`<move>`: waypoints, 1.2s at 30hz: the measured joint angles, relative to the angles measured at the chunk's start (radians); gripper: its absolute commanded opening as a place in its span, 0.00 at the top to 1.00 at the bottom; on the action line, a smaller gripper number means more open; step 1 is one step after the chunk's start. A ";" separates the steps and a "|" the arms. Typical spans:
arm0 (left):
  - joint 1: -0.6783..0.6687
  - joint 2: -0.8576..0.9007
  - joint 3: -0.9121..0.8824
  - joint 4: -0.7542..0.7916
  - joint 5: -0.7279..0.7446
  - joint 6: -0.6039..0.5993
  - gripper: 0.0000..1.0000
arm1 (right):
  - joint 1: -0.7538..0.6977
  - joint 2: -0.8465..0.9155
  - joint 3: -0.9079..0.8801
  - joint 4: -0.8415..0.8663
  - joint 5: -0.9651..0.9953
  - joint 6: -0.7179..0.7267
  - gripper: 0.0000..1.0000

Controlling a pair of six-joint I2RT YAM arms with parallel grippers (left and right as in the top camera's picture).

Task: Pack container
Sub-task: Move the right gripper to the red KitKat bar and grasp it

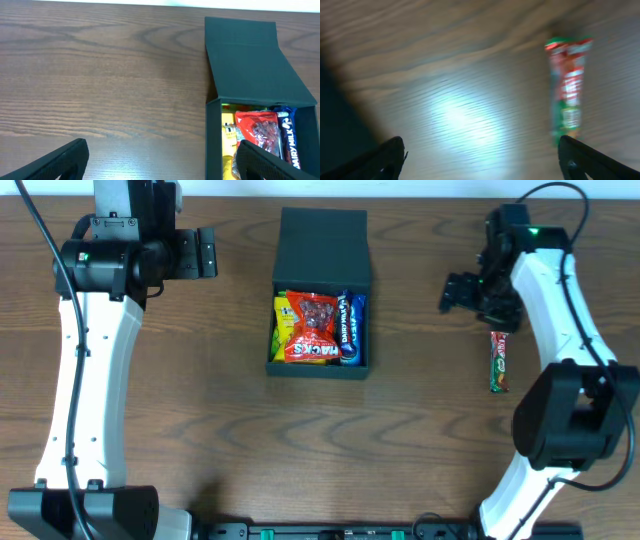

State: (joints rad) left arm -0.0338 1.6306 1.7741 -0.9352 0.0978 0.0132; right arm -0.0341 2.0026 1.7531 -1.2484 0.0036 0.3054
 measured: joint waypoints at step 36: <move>0.000 0.000 0.000 0.026 0.000 0.010 0.05 | -0.217 -0.001 -0.376 0.361 0.039 -0.382 0.44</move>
State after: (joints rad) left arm -0.0338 1.6306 1.7741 -0.9092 0.0978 0.0235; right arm -0.2512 2.0018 1.3769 -0.8875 0.0425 -0.0765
